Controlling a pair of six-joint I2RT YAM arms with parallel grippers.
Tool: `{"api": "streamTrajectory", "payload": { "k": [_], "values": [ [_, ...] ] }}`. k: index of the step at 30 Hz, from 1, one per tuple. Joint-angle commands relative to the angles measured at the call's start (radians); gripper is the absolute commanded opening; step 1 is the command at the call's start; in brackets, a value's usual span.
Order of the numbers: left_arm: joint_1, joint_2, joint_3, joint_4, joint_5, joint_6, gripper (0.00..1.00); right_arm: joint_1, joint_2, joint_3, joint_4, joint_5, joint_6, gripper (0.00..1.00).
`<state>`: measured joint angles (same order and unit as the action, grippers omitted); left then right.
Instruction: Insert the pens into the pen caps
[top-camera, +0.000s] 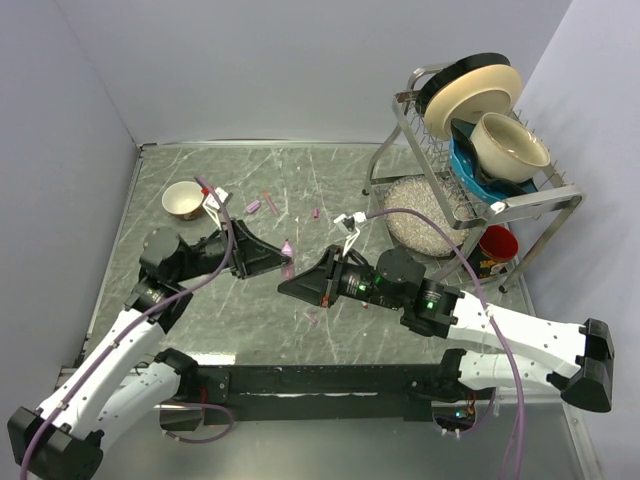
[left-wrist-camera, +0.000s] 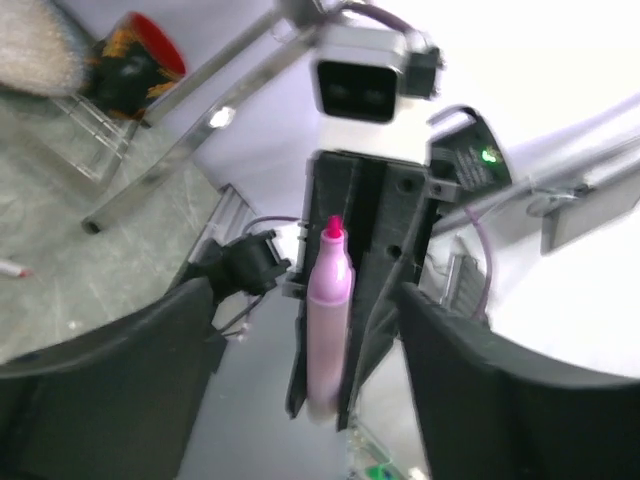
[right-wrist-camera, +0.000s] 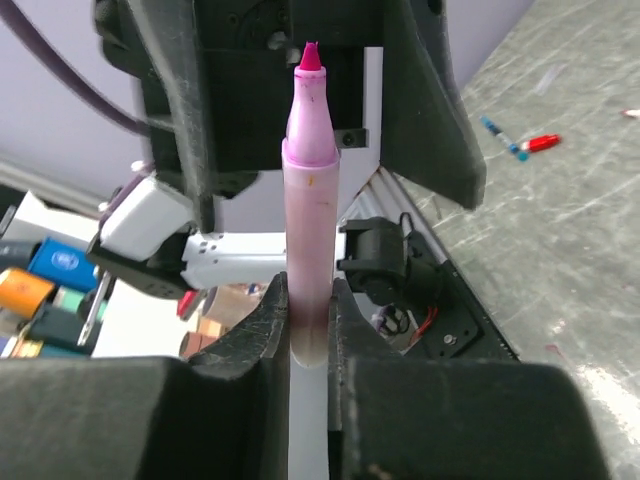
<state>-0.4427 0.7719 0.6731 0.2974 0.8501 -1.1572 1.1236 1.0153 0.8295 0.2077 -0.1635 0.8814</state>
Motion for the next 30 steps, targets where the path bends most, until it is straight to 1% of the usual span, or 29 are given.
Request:
{"api": "streamTrajectory", "payload": {
  "k": [1, 2, 3, 5, 6, 7, 8, 9, 10, 11, 12, 13, 14, 15, 16, 17, 19, 20, 22, 23, 25, 26, 28, 29, 30],
  "values": [
    [0.001, 0.004, 0.153, -0.286, -0.181, 0.191, 0.91, 0.002, -0.069, 0.0, -0.039, 0.114, 0.017, 0.0],
    [0.001, 0.006, 0.173, -0.337, -0.236, 0.209, 0.92, 0.002, -0.086, 0.006, -0.095, 0.161, 0.014, 0.0],
    [0.002, 0.013, 0.19, -0.415, -0.334, 0.232, 0.91, 0.001, -0.093, 0.019, -0.122, 0.188, 0.011, 0.0],
    [0.002, 0.03, 0.238, -0.473, -0.445, 0.257, 0.91, 0.001, -0.106, 0.031, -0.171, 0.252, 0.011, 0.0],
    [0.002, 0.061, 0.261, -0.554, -0.498, 0.308, 0.91, 0.002, -0.119, 0.042, -0.2, 0.268, 0.008, 0.0],
    [0.002, 0.082, 0.32, -0.595, -0.601, 0.347, 0.91, 0.002, -0.126, 0.043, -0.229, 0.286, 0.004, 0.0],
    [0.004, 0.107, 0.35, -0.637, -0.638, 0.394, 0.91, 0.002, -0.133, 0.045, -0.255, 0.301, 0.004, 0.0],
    [0.006, 0.163, 0.377, -0.667, -0.689, 0.48, 0.91, 0.002, -0.147, 0.048, -0.269, 0.329, 0.004, 0.0],
    [0.006, 0.196, 0.426, -0.725, -0.771, 0.517, 0.91, 0.001, -0.153, 0.049, -0.283, 0.34, -0.002, 0.0],
    [0.01, 0.229, 0.448, -0.745, -0.822, 0.578, 0.9, 0.002, -0.161, 0.052, -0.303, 0.349, -0.012, 0.0],
    [0.015, 0.301, 0.471, -0.767, -0.847, 0.602, 0.89, 0.002, -0.165, 0.057, -0.315, 0.37, -0.019, 0.0],
    [0.022, 0.34, 0.512, -0.796, -0.931, 0.62, 0.88, 0.002, -0.173, 0.06, -0.324, 0.377, -0.025, 0.0],
    [0.051, 0.416, 0.528, -0.802, -0.945, 0.643, 0.87, 0.002, -0.176, 0.069, -0.346, 0.384, -0.044, 0.0],
    [0.076, 0.453, 0.54, -0.799, -0.942, 0.648, 0.86, 0.002, -0.179, 0.074, -0.356, 0.4, -0.051, 0.0],
    [0.105, 0.49, 0.568, -0.785, -0.887, 0.649, 0.85, 0.002, -0.184, 0.079, -0.369, 0.41, -0.058, 0.0],
    [0.157, 0.559, 0.58, -0.768, -0.86, 0.648, 0.82, 0.001, -0.185, 0.085, -0.384, 0.413, -0.07, 0.0],
    [0.197, 0.627, 0.614, -0.736, -0.826, 0.637, 0.78, 0.002, -0.193, 0.088, -0.39, 0.426, -0.081, 0.0],
    [0.226, 0.692, 0.626, -0.703, -0.806, 0.631, 0.71, 0.002, -0.195, 0.089, -0.395, 0.427, -0.09, 0.0],
    [0.248, 0.766, 0.675, -0.673, -0.801, 0.626, 0.59, 0.002, -0.198, 0.089, -0.395, 0.432, -0.097, 0.0],
    [0.263, 0.847, 0.698, -0.664, -0.801, 0.625, 0.44, 0.002, -0.196, 0.088, -0.393, 0.433, -0.104, 0.0],
    [0.272, 0.929, 0.782, -0.661, -0.79, 0.633, 0.27, 0.002, -0.192, 0.086, -0.389, 0.432, -0.114, 0.0],
    [0.277, 1.01, 0.81, -0.656, -0.783, 0.651, 0.15, 0.002, -0.185, 0.086, -0.384, 0.426, -0.116, 0.0],
    [0.279, 1.095, 0.911, -0.662, -0.778, 0.666, 0.06, 0.002, -0.176, 0.086, -0.383, 0.421, -0.127, 0.0],
    [0.282, 1.177, 0.951, -0.675, -0.784, 0.68, 0.02, 0.002, -0.166, 0.089, -0.38, 0.417, -0.13, 0.0],
    [0.283, 1.219, 1.029, -0.702, -0.798, 0.685, 0.01, 0.001, -0.161, 0.094, -0.383, 0.415, -0.131, 0.0]
  ]
}}
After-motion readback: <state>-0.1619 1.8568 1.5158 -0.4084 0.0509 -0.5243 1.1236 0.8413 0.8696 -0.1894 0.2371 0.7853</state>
